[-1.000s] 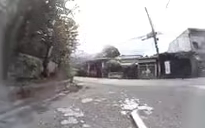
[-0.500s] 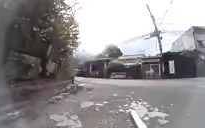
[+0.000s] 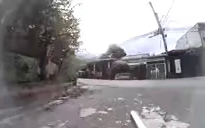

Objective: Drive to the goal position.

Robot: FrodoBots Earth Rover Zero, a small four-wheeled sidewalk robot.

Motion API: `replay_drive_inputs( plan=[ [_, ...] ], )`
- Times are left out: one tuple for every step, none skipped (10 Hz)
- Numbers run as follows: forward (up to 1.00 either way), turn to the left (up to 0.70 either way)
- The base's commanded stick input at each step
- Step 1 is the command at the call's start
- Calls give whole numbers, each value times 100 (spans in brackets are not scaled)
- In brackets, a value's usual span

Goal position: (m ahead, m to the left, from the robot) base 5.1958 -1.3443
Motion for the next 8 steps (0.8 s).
replay_drive_inputs(
  plan=[
    [70,0],
    [70,0],
    [70,0],
    [70,0],
    [70,0],
    [70,0],
    [70,0],
    [70,0]
  ],
)
